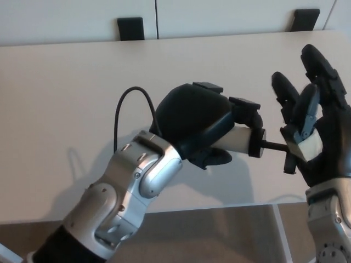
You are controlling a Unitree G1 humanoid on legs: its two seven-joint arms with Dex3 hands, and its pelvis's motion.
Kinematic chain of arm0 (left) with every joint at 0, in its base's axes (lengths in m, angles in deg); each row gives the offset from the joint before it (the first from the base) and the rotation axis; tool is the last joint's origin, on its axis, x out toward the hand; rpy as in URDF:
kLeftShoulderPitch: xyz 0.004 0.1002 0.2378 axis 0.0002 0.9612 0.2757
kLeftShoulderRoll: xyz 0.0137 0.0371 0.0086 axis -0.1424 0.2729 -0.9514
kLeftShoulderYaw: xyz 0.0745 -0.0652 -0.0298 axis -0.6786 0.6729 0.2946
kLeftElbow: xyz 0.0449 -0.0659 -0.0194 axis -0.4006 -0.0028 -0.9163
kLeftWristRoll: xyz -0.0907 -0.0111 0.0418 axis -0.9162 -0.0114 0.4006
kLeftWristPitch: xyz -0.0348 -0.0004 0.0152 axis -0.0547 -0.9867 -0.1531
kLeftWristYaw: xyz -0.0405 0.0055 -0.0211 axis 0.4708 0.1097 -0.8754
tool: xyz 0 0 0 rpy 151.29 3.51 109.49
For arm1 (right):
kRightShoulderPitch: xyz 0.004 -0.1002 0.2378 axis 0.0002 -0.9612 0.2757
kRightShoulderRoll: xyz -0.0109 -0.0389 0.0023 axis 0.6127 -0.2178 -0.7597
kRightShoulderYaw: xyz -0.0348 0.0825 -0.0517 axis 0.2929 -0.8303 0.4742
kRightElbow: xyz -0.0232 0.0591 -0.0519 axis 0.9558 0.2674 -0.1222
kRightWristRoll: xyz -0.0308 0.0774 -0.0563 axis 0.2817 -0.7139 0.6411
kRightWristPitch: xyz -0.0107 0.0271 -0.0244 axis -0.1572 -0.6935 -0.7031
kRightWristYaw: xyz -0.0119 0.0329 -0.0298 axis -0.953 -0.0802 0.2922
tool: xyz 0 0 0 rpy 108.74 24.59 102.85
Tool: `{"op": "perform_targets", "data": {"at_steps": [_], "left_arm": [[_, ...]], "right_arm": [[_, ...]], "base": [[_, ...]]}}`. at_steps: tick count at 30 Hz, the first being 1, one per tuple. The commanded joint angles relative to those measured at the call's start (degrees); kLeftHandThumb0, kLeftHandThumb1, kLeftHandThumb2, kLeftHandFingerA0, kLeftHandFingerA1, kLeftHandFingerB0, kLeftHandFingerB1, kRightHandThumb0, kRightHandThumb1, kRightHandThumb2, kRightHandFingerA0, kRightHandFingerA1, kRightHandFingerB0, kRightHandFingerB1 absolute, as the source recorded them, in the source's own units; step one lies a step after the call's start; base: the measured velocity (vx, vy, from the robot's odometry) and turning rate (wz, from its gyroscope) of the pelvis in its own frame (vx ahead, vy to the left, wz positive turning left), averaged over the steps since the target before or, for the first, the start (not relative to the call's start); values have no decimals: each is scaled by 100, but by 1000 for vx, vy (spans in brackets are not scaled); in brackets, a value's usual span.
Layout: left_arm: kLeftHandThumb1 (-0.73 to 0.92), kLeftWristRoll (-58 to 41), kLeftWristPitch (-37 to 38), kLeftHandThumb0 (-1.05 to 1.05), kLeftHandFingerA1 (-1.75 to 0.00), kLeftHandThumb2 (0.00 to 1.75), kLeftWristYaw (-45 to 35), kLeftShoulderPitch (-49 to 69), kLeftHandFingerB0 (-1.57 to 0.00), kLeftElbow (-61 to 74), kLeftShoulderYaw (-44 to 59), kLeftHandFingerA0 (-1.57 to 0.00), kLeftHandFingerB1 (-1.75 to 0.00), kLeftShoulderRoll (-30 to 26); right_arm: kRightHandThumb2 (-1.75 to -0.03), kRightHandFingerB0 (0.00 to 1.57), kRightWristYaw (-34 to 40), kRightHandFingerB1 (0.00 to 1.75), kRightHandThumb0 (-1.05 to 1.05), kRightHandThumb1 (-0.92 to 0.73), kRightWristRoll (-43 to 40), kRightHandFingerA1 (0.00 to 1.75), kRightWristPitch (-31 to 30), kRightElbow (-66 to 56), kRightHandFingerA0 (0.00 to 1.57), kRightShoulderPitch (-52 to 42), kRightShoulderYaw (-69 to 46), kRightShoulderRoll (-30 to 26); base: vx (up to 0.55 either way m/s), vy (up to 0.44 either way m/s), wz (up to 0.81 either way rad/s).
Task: The robot walks towards a desk on which an air pump is kept in the middle. It lifts it up and holds it with its left hand and uses its right hand to compress it by pushing its handle inwards.
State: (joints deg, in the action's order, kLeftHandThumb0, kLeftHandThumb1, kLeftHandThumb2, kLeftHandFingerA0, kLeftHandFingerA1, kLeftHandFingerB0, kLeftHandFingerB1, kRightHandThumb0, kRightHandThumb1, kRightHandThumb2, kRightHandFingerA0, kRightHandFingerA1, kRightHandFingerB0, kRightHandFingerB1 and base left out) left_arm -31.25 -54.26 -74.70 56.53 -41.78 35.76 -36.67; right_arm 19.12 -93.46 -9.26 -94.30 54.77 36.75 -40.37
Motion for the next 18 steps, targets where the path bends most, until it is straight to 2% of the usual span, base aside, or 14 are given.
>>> {"op": "perform_targets", "data": {"at_steps": [1, 6, 7, 8, 9, 11, 12, 13, 14, 17, 18], "left_arm": [[65, 232, -187, -26, -151, 62, 144, -221, -74, -91, -39, -78, -55, 204], [67, 217, -180, -31, -154, 63, 85, -257, -71, -116, -28, -76, -57, 233], [75, 219, -172, -32, -159, 66, 104, -266, -70, -139, -11, -77, -55, 228], [75, 221, -164, -32, -159, 66, 122, -271, -70, -156, 3, -77, -55, 226], [78, 225, -160, -26, -158, 67, 146, -302, -66, -204, 36, -77, -53, 206], [78, 234, -155, -26, -158, 67, 166, -350, -66, -267, 78, -77, -53, 180], [78, 189, -111, -22, -155, 66, 181, -478, -70, -450, 158, -79, -56, 110], [78, 155, -78, -22, -155, 66, 192, -574, -70, -587, 217, -79, -56, 59], [74, 123, -58, -18, -153, 61, 290, -726, -71, -879, 321, -80, -55, -7], [74, 90, -28, -18, -153, 61, 450, -913, -71, -1267, 442, -80, -55, -69], [63, 69, 33, -17, -159, 57, 550, -1023, -68, -1510, 486, -77, -58, -109]], "right_arm": [[-69, 16, 436, 26, -82, -89, 12, 30, 506, 185, 27, 244, -60, 539], [-68, 17, 518, 27, -82, -88, 5, 31, 630, 261, 28, 261, -27, 480], [-67, 16, 471, 26, -83, -88, -21, 29, 636, 268, 25, 247, -18, 423], [-67, 16, 439, 26, -83, -88, -43, 29, 644, 274, 25, 237, -6, 377], [-106, 0, 372, 49, -37, -45, -77, 48, 672, 302, 0, 243, -6, 331], [-106, 0, 309, 49, -37, -45, -122, 48, 735, 353, 0, 260, 0, 276], [-70, 9, 312, 22, -84, -92, -35, 25, 749, 345, 12, 230, -31, 162], [-70, 9, 313, 22, -84, -92, 30, 25, 761, 340, 12, 208, -55, 77], [-89, 7, 336, 21, -90, -78, 77, 32, 776, 312, 11, 172, -124, -13], [-89, 7, 365, 21, -90, -78, 106, 32, 799, 279, 11, 135, -215, -89], [-73, 8, 349, 22, -84, -92, 130, 25, 852, 267, 11, 114, -263, -136]], "base": [[0, 0, 0], [0, 0, 0], [0, 0, 0], [0, 0, 0], [0, 0, 0], [0, 0, 0], [0, 0, 0], [0, 0, 0], [0, 0, 0], [0, 0, 0], [0, 0, 0]]}}
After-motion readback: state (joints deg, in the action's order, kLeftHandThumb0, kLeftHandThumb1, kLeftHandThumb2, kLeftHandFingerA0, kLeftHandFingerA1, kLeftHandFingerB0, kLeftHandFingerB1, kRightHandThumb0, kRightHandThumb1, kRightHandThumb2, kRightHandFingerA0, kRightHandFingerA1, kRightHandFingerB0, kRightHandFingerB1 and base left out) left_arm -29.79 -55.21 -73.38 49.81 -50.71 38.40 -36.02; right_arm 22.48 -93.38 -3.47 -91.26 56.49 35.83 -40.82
